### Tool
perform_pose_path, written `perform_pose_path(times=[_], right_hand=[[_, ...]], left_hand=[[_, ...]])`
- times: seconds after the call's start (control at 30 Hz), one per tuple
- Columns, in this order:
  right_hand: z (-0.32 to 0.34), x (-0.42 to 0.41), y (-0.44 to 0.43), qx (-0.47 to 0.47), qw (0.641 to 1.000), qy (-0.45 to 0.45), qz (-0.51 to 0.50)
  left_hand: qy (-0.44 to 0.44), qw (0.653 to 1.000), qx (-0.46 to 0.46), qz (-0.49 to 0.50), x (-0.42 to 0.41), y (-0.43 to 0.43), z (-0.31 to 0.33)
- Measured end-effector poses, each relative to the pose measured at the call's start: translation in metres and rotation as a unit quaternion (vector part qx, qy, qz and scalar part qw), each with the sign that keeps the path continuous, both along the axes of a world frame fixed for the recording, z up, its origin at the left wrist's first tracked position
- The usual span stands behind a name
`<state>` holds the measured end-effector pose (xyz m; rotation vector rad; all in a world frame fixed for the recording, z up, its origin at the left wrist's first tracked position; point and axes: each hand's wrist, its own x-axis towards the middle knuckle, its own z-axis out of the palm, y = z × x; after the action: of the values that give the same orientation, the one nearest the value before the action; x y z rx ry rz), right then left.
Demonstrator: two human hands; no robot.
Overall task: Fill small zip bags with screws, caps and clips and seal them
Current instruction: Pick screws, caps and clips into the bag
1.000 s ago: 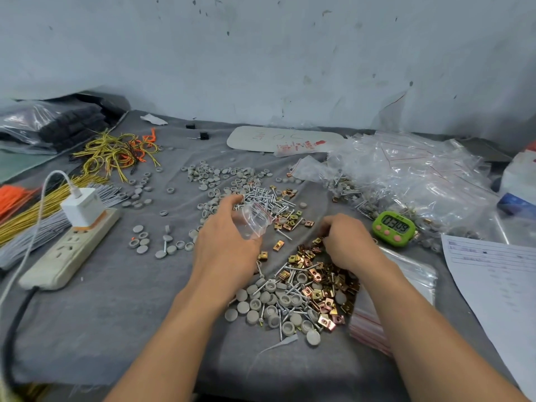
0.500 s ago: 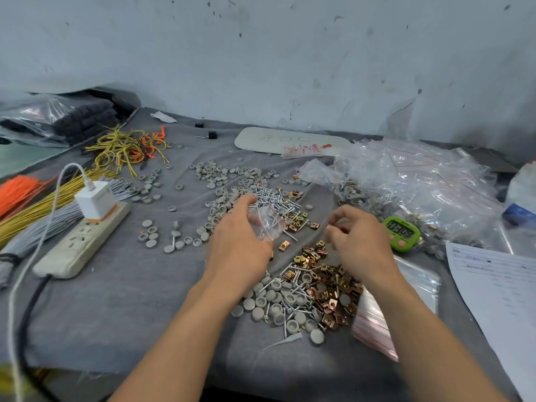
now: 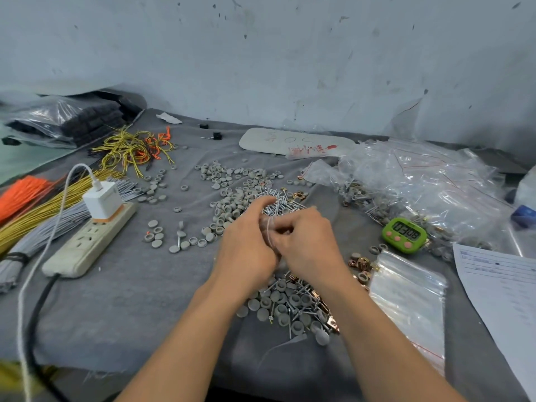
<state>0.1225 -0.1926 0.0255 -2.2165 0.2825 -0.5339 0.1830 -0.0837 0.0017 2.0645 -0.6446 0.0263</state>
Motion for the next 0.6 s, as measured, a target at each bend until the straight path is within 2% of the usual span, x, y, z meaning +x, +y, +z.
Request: perform_pose_path(times=[0.1,0.2,0.27,0.33,0.4,0.5,0.6], right_hand=[[0.0,0.003,0.001,-0.023,0.999,0.025,0.032],[0.007,-0.003,-0.006,0.116,0.989,0.046,0.077],[0.007,-0.005,-0.022,0.18,0.984,0.004,-0.016],[0.004,-0.006,-0.041,0.127,0.981,-0.001,-0.147],[-0.005,-0.008,-0.056,0.033,0.974,0.071,-0.212],[-0.018,-0.007,-0.066,-0.091,0.96,0.192,-0.179],[-0.018,-0.009,-0.062,-0.156,0.949,0.236,-0.141]], left_hand=[[-0.001,1.0,-0.01,0.003,0.003,0.004,-0.002],[0.002,1.0,-0.02,0.022,0.006,0.008,-0.002],[0.0,0.999,-0.024,0.04,0.008,0.01,-0.001],[0.01,0.998,-0.032,0.051,0.009,0.013,0.0],[0.02,0.997,-0.04,0.059,0.01,0.015,0.002],[0.024,0.997,-0.043,0.066,0.01,0.016,0.005],[0.02,0.997,-0.038,0.068,0.01,0.016,0.005]])
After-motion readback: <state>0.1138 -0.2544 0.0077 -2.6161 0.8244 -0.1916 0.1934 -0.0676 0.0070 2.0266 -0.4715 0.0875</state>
